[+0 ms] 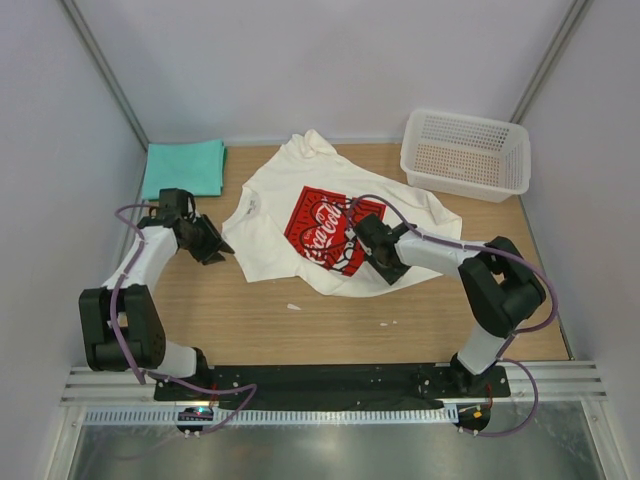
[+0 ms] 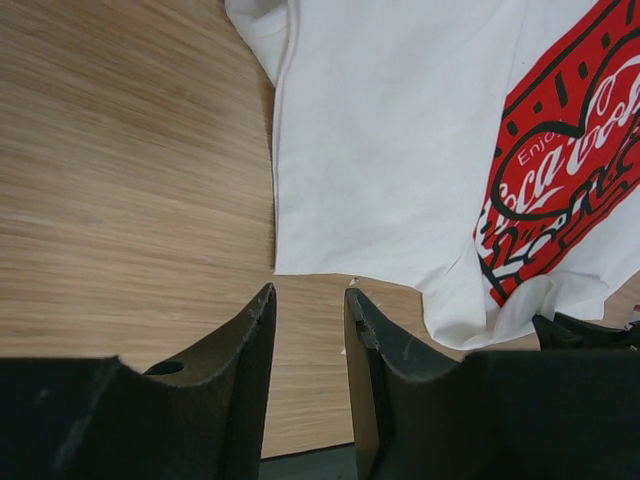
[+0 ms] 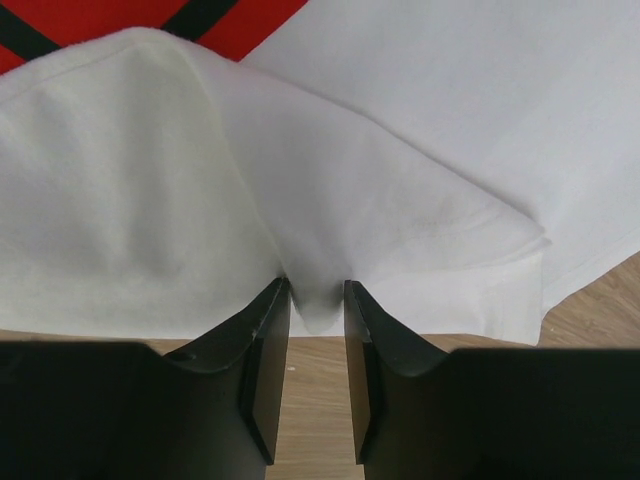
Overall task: Fold and stack the t-shirts
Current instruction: Flatten the tshirt out
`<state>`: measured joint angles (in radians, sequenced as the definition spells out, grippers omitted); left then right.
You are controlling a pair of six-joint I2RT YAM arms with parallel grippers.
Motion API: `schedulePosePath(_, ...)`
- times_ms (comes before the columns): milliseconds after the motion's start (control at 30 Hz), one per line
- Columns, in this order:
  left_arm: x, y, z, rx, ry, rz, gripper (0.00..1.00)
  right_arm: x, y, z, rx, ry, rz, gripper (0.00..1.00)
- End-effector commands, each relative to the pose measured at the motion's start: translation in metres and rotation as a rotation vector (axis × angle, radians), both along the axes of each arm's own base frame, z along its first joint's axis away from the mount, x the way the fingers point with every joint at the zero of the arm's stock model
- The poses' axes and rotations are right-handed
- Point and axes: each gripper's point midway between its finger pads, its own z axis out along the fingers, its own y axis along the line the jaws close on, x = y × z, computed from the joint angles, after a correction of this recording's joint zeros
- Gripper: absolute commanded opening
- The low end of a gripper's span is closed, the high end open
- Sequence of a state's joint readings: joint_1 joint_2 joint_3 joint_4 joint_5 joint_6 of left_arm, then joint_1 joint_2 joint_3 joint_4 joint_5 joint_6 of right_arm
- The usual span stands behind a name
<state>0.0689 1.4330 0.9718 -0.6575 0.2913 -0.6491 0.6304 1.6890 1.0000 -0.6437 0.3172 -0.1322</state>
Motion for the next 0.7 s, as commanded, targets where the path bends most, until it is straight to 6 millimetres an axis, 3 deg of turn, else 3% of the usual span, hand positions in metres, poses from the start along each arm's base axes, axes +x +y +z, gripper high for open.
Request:
schedulePosePath(0,0.004,0.003,0.010,-0.010,-0.046,-0.005,0.35,0.006,0.002,-0.003,-0.017,-0.019,0.018,0.33)
schedulePosePath(300,0.007,0.016,0.010,0.000,-0.040,0.011,0.38,0.007,-0.005,0.003,-0.054,-0.028,-0.001,0.17)
schedulePosePath(500,0.013,0.017,0.009,-0.012,-0.035,0.022,0.42,0.004,-0.006,0.020,-0.036,-0.048,-0.013,0.01)
schedulePosePath(667,0.023,0.016,0.009,-0.029,-0.047,0.039,0.48,0.004,-0.006,0.041,-0.008,-0.076,-0.040,0.02)
